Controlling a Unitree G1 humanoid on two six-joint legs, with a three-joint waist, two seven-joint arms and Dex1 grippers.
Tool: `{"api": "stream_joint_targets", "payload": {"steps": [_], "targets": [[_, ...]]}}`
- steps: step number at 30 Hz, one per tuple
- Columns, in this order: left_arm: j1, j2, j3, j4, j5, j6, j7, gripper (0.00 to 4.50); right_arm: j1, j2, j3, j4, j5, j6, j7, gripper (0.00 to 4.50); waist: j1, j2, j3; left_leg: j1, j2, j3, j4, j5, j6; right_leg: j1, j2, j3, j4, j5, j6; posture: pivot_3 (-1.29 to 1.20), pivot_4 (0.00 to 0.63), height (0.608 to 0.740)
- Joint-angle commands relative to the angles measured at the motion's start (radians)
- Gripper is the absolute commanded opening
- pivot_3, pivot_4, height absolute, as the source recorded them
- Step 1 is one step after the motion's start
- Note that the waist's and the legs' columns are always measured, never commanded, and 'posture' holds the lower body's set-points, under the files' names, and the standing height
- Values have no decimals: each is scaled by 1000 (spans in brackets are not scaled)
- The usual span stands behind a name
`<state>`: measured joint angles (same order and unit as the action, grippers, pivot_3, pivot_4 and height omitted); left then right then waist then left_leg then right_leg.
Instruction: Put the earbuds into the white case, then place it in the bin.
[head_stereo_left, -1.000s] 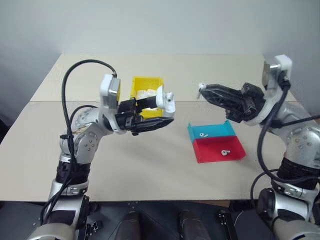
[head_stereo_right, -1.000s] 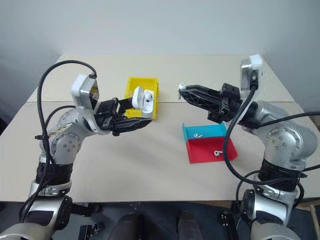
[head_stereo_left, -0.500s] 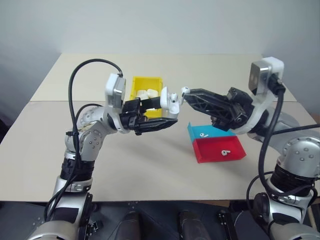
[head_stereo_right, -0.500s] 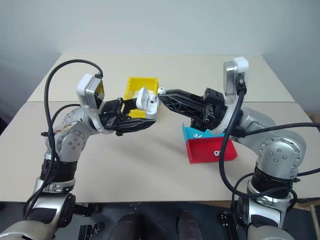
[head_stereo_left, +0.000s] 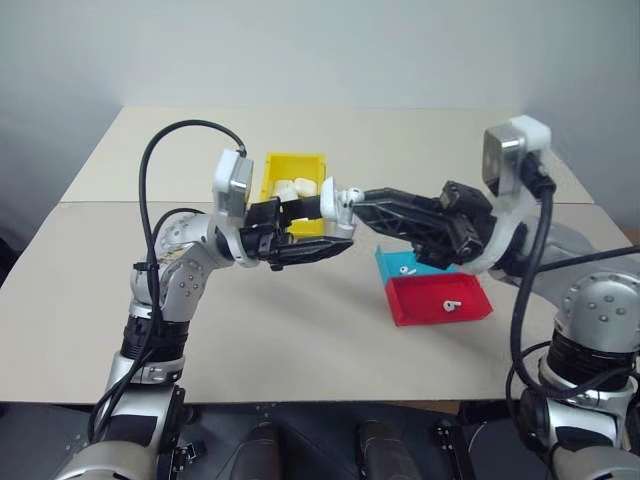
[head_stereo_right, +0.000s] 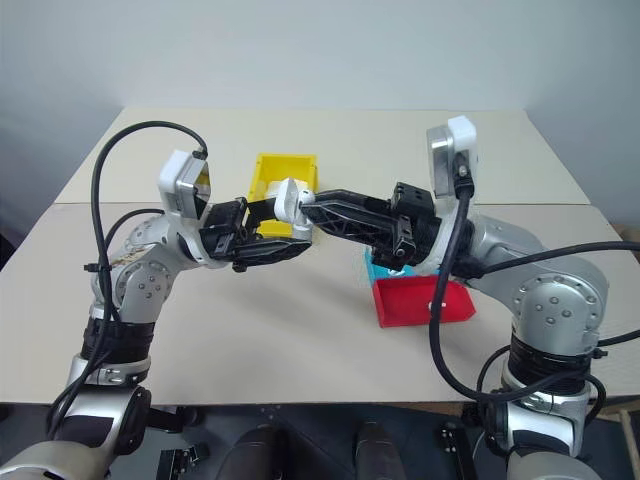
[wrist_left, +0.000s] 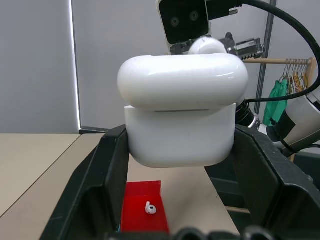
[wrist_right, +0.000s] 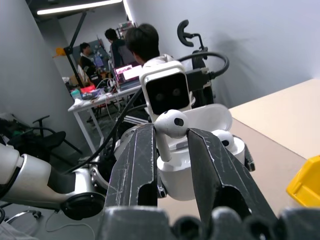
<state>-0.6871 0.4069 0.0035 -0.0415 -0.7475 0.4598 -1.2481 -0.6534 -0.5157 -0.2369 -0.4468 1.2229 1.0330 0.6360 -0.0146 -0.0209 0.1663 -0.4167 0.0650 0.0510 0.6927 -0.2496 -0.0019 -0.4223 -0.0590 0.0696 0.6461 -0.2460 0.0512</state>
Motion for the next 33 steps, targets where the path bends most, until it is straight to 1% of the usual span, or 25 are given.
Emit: {"api": "stream_joint_targets", "payload": {"steps": [1,7,12,14,17,26,29,33], "targets": [[-13,-6,14,-26,-6,-22,0,2775,2,-28,12,-33,-12,-39,3,718,0,0,0,0,0,0,0,0,0,0,0,0,0,0,0,0,150,740],[-8,-15,16,-42,-9,-24,8,2775,5,-60,45,-42,-52,-64,10,718,0,0,0,0,0,0,0,0,0,0,0,0,0,0,0,0,150,740],[-9,-17,17,-42,-8,-26,14,2775,10,-91,72,-44,-92,-95,56,718,0,0,0,0,0,0,0,0,0,0,0,0,0,0,0,0,150,740],[-10,-17,19,-42,-7,-26,15,2775,10,-102,80,-41,-101,-102,65,1446,0,0,0,0,0,0,0,0,0,0,0,0,0,0,0,0,150,740],[-10,-17,21,-41,-6,-27,16,2775,12,-118,83,-36,-115,-113,81,2364,0,0,0,0,0,0,0,0,0,0,0,0,0,0,0,0,150,740],[-6,-19,20,-31,3,-31,20,2775,35,-197,30,-44,-88,-133,173,2364,1,0,0,0,0,0,0,0,0,0,0,0,-1,0,0,0,150,740],[6,-37,9,-31,24,-51,42,2775,25,-235,13,-33,-91,-144,210,2364,1,0,0,0,0,0,0,0,0,0,0,0,-1,0,0,0,150,740],[25,-85,-39,-46,91,-103,95,2775,-70,-333,41,47,-206,-177,271,1666,2,0,0,0,0,0,0,0,0,0,0,0,-1,0,0,0,150,740]]}}
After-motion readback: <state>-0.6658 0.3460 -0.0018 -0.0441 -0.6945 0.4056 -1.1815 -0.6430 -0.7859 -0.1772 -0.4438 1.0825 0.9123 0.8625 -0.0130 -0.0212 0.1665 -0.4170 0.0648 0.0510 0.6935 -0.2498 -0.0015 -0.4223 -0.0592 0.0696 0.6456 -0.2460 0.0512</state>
